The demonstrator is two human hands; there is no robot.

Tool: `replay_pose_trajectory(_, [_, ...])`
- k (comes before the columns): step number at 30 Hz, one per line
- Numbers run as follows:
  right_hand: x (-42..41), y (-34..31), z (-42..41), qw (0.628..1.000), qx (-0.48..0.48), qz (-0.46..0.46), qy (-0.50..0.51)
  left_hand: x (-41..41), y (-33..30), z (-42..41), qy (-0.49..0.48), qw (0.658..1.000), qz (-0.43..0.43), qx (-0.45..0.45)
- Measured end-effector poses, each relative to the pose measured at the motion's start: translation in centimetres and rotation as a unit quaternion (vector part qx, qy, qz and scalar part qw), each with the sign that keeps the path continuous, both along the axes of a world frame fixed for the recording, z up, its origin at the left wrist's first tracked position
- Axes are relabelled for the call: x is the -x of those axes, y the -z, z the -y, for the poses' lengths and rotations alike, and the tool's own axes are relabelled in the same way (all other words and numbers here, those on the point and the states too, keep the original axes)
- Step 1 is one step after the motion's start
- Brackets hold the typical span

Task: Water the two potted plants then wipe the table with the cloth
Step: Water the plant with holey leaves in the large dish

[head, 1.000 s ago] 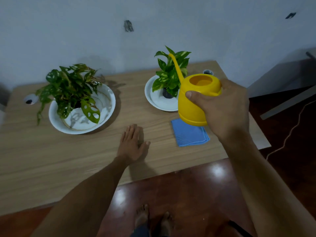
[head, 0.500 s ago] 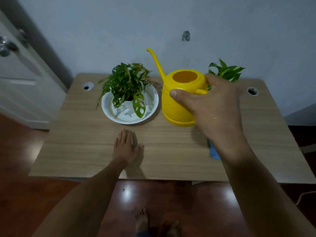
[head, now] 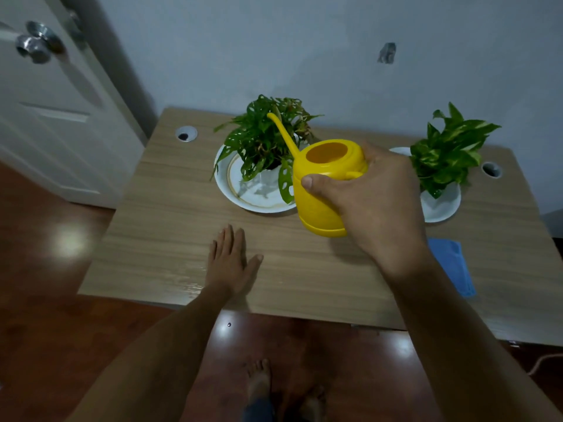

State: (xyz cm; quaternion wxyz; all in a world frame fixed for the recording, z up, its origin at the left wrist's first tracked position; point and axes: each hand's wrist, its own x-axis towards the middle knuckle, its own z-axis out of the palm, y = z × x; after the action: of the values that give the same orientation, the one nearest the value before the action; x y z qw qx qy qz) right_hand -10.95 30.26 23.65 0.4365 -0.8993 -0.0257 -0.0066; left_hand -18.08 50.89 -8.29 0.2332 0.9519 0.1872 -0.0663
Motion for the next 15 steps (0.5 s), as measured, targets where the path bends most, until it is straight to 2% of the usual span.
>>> replay_pose_trajectory(6, [-0.4,-0.2,-0.5,0.999,0.042,0.010,0.006,0.3,0.4,0.0,0.004,1.000,0.013,0.002])
replay_pose_trajectory(15, [-1.7,-0.9,-1.4,0.998,0.055,0.034,0.011,0.4,0.5,-0.1,0.009,1.000,0.010,-0.004])
